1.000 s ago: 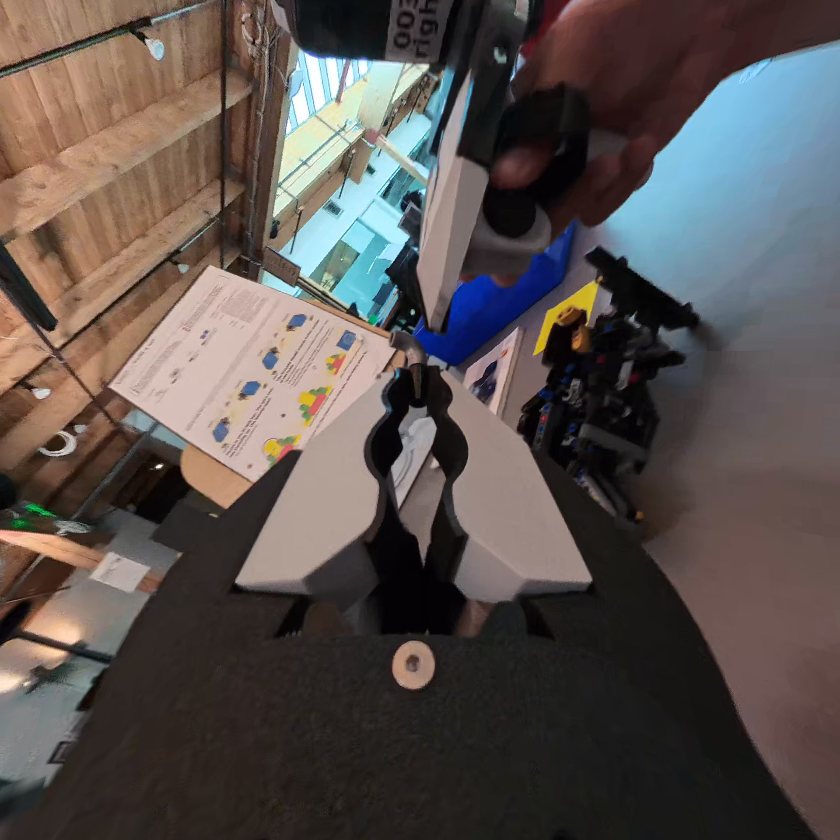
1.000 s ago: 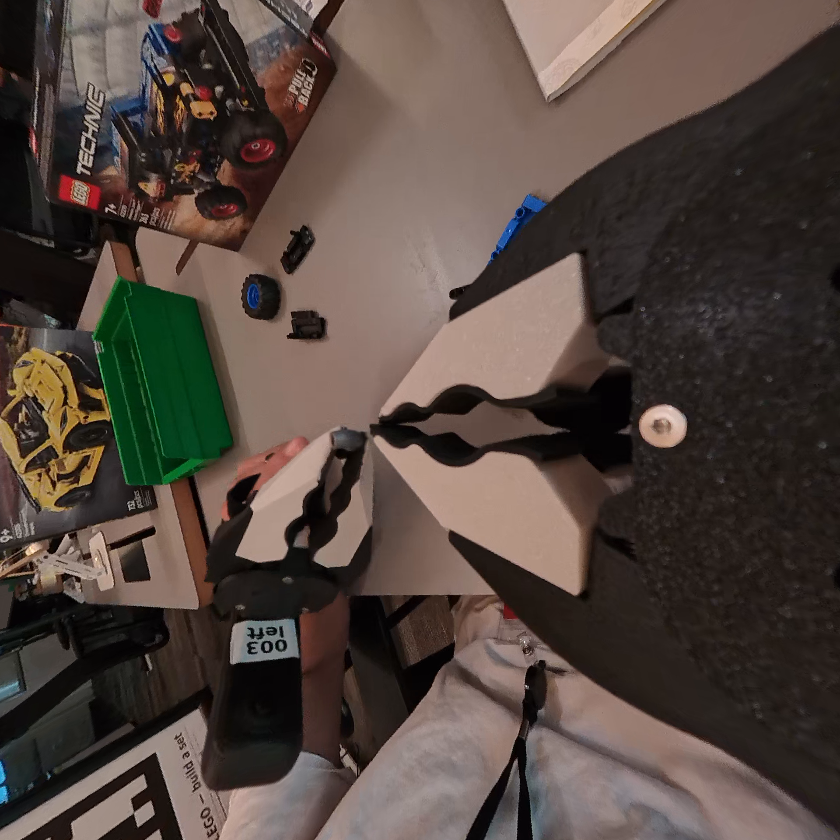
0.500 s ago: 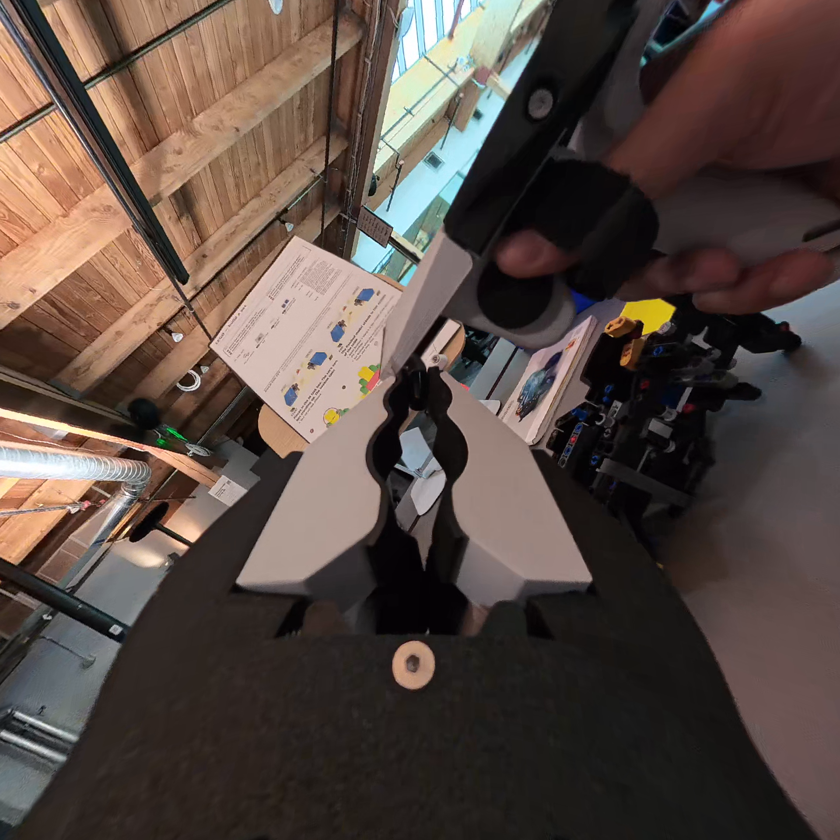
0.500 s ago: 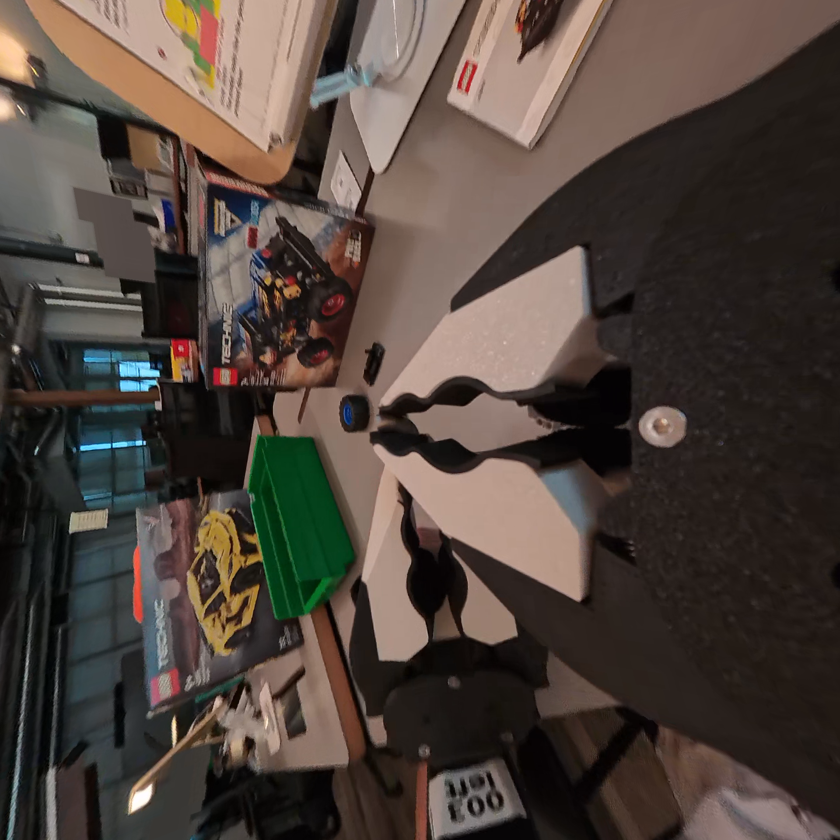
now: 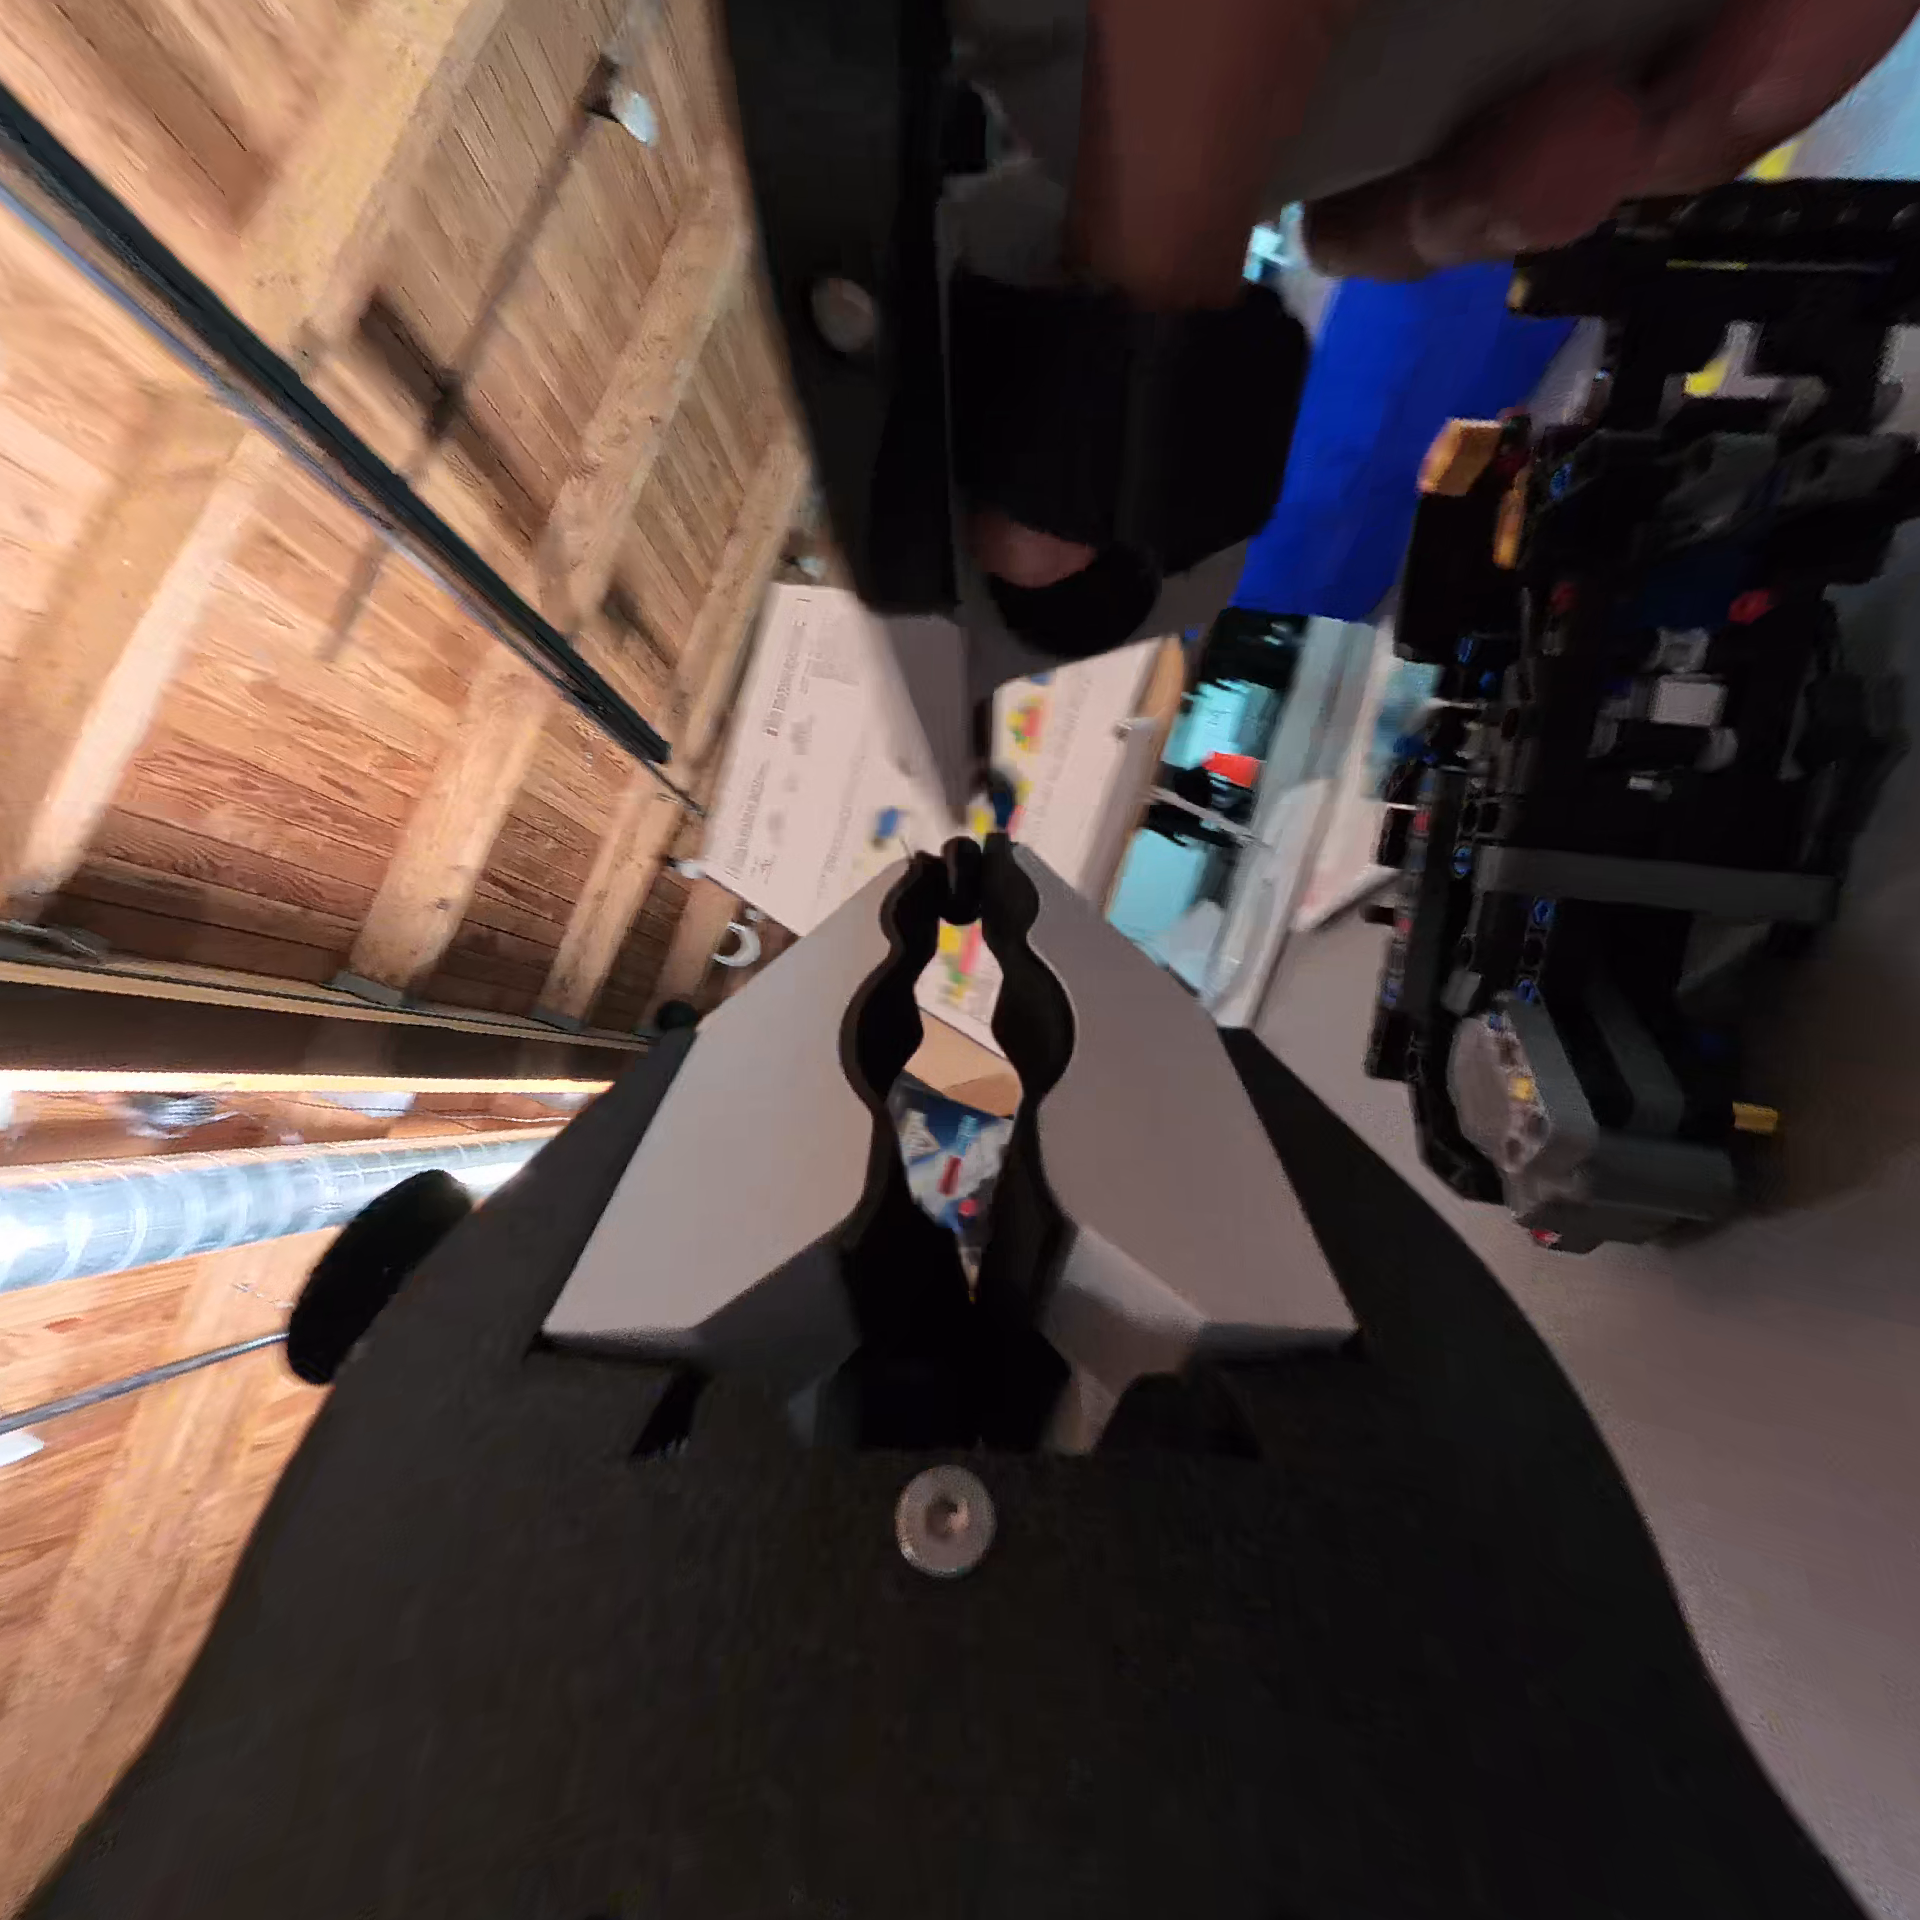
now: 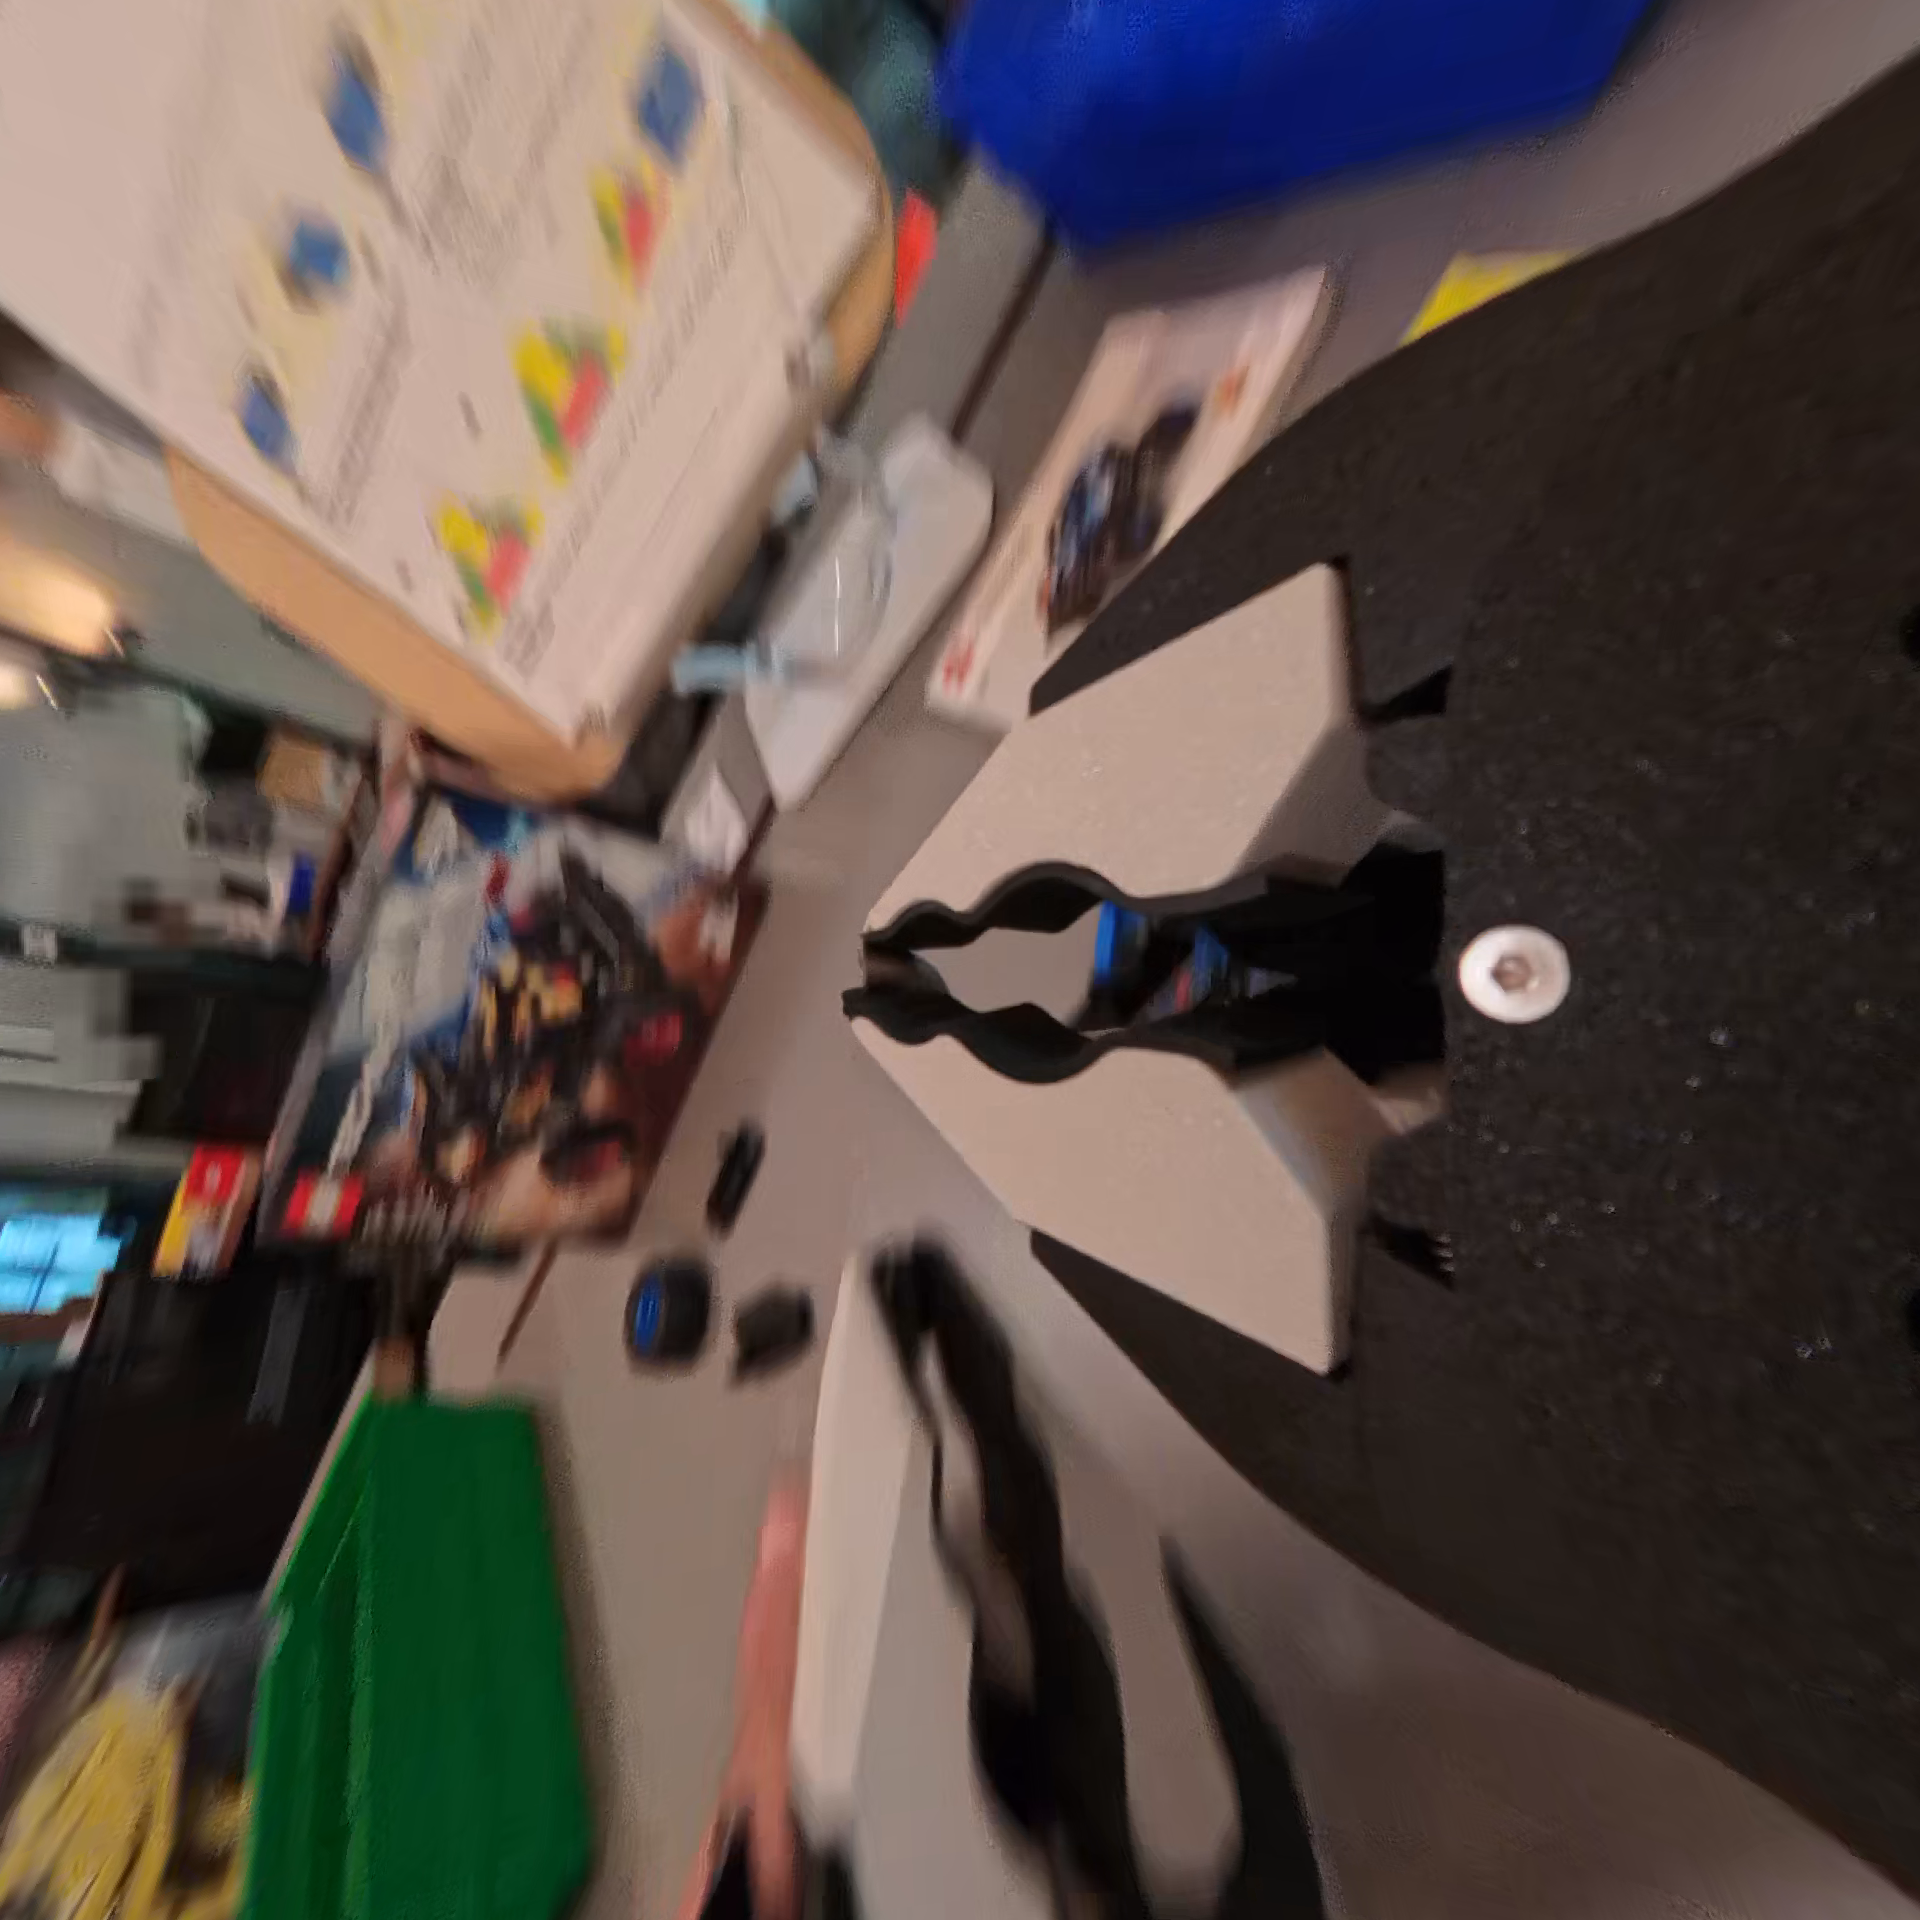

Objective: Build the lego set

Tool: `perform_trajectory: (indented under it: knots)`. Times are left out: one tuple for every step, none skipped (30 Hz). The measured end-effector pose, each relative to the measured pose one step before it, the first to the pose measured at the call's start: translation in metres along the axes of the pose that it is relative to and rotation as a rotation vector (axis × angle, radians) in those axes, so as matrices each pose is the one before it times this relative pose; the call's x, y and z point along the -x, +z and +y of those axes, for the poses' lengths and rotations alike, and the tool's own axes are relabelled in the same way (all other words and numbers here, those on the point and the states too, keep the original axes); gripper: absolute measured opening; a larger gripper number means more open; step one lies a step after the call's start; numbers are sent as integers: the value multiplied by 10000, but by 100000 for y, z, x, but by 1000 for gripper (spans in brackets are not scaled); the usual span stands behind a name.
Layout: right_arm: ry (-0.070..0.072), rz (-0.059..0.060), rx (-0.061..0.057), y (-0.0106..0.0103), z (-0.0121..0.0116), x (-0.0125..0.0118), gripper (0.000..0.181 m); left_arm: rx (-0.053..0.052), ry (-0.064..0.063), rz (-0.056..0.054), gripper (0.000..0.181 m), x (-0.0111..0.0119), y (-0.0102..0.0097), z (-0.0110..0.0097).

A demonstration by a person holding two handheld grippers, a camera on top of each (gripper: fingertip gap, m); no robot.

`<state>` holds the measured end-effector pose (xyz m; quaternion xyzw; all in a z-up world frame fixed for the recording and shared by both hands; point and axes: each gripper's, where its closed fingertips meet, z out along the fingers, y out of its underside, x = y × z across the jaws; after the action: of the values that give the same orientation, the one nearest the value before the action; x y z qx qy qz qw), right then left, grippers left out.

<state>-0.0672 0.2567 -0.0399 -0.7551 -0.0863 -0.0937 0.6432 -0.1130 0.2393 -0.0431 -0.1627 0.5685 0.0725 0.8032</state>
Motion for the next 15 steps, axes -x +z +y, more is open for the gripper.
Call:
perform_trajectory:
  knots:
    - [-244,894,208,-305,469,-2702,8,-237,283,-301,8,558,-396,-403]
    - [1012,-741,-58,-381,-112,-543,8,-31,27,-65,7,245,-71,-79]
    - [1337,-1046,-464,-856,-1095,604,7,120,-321,175,8,-163,242,228]
    - [-175,-55,-107,-528,-586,234,7,173,-495,269,8,-316,344,378]
    - [-1108,601,17,-253,-240,-519,8,102,-450,221,8,-211,273,300]
    - [-523,416,149,-66,191,-626,8,64,-385,219,8,-215,187,258]
    - [351,-325,145,47,304,119,8,60,-351,228,8,-195,128,314]
    - [689,-620,-79,-20,76,464,8,72,-338,230,8,-65,116,384]
    - [352,-243,-177,-90,-22,78,7,34,-445,318,8,129,126,419]
    - [-175,29,-116,-117,-47,-37,8,176,-527,48,8,1040,142,763]
    - [-350,-75,-190,-171,-288,350,8,489,-590,-186,8,1906,225,1335]
    - [-292,31,-113,-164,-228,313,8,846,-791,219,7,1732,293,2023]
    - [-261,-191,-164,-106,-251,754,8,1030,-1009,443,7,1702,71,2544]
    - [-198,-475,-303,-67,-291,1334,7,748,-1052,347,8,2110,-389,2459]
    - [-138,-235,-162,102,91,1118,8,651,-947,281,8,2493,-776,2453]
